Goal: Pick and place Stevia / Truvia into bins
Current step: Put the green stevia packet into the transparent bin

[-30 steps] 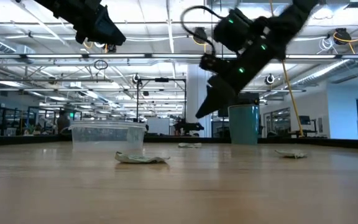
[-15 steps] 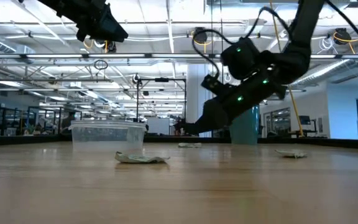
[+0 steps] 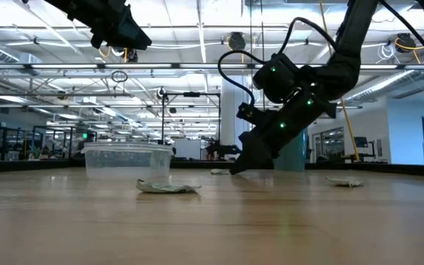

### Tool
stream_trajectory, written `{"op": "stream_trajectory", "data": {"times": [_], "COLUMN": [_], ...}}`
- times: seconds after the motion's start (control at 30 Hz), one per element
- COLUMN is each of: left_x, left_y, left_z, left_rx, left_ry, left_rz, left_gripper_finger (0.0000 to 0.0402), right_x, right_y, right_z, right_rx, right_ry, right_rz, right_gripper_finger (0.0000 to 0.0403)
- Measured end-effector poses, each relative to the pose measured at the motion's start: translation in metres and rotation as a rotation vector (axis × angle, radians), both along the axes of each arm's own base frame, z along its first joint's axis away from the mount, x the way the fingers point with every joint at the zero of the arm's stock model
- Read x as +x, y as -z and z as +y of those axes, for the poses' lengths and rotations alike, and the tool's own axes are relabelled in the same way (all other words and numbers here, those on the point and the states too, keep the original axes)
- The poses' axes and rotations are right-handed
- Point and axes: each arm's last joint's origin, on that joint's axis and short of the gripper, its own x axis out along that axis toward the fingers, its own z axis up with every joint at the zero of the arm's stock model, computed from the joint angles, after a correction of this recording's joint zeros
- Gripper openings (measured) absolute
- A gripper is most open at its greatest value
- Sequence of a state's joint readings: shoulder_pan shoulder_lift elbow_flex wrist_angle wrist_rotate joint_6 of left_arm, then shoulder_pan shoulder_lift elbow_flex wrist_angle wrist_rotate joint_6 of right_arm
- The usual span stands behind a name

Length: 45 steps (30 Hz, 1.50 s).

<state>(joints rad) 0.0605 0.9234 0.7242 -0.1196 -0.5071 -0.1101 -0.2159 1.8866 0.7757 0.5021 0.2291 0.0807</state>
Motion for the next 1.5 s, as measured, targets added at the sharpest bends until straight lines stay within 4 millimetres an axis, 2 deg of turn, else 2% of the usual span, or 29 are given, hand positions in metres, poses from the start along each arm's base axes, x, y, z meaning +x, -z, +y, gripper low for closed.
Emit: {"op": "stream_trajectory", "data": {"times": [0.27, 0.4, 0.53, 0.67, 0.8, 0.9, 1.03, 1.2, 1.5], "left_x": [0.0, 0.005, 0.019, 0.039, 0.05, 0.053, 0.06, 0.073, 0.077], "left_y": [0.001, 0.005, 0.016, 0.034, 0.044, 0.05, 0.057, 0.065, 0.068], "left_z": [-0.001, -0.004, -0.007, -0.008, -0.007, -0.007, -0.01, -0.015, -0.012], "left_rx": [-0.015, -0.089, -0.176, -0.214, -0.153, -0.155, -0.158, -0.082, -0.001], "left_ry": [0.019, 0.119, 0.192, 0.202, 0.218, 0.243, 0.302, 0.359, 0.286], "left_rz": [0.006, 0.008, 0.02, 0.061, 0.118, 0.15, 0.172, 0.17, 0.188], "left_gripper_finger": [0.0131, 0.0131, 0.0131, 0.0131, 0.0131, 0.0131, 0.0132, 0.0139, 0.0216], "right_x": [-0.002, 0.002, 0.011, 0.02, 0.021, 0.021, 0.022, 0.024, 0.024], "right_y": [0.001, -0.004, -0.025, -0.044, -0.049, -0.052, -0.059, -0.066, -0.065], "right_z": [-0.004, 0.003, 0.023, 0.05, 0.071, 0.078, 0.081, 0.081, 0.081], "right_rx": [0.01, -0.013, -0.135, -0.378, -0.671, -0.79, -0.833, -0.833, -0.81], "right_ry": [0.019, -0.004, -0.137, -0.305, -0.338, -0.327, -0.33, -0.322, -0.318], "right_rz": [0.004, -0.03, -0.128, -0.199, -0.095, -0.053, -0.109, -0.192, -0.189], "right_gripper_finger": [0.0008, 0.0006, 0.0003, 0.0002, 0.0001, 0.0001, 0.0001, 0.0001, 0.0001]}}
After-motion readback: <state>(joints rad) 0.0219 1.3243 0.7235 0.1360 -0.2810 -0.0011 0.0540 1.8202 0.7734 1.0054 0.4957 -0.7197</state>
